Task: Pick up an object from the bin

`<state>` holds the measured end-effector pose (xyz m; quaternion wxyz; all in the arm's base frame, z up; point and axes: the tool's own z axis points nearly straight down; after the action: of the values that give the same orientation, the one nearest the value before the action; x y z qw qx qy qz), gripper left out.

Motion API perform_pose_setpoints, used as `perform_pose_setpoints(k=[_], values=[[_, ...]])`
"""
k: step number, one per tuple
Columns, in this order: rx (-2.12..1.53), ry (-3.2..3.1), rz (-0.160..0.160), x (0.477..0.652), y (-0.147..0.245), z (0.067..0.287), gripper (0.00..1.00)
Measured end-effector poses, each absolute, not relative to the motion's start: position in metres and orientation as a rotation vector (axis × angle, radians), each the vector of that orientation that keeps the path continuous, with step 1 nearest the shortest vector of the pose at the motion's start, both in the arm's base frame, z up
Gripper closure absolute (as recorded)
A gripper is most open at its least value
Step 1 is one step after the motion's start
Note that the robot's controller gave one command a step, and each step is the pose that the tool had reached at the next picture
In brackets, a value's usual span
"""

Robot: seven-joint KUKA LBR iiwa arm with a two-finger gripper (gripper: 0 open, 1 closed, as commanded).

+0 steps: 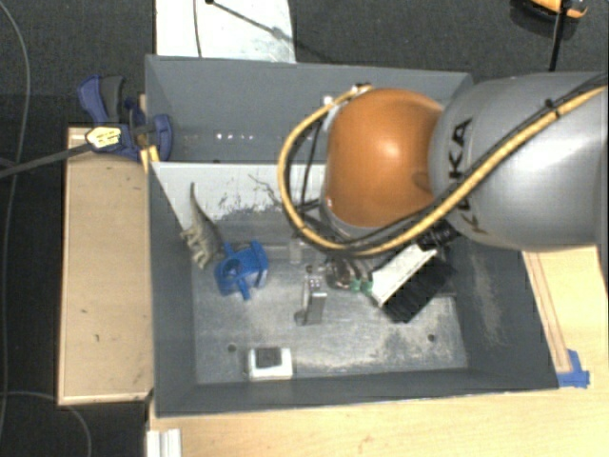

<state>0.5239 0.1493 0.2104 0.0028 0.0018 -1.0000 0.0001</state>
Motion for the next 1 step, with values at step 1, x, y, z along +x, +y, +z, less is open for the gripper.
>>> perform_pose_setpoints(k=[1], values=[[-0.003,-3.145,-0.002,0.5256,0.1484,0.2151,0.00]])
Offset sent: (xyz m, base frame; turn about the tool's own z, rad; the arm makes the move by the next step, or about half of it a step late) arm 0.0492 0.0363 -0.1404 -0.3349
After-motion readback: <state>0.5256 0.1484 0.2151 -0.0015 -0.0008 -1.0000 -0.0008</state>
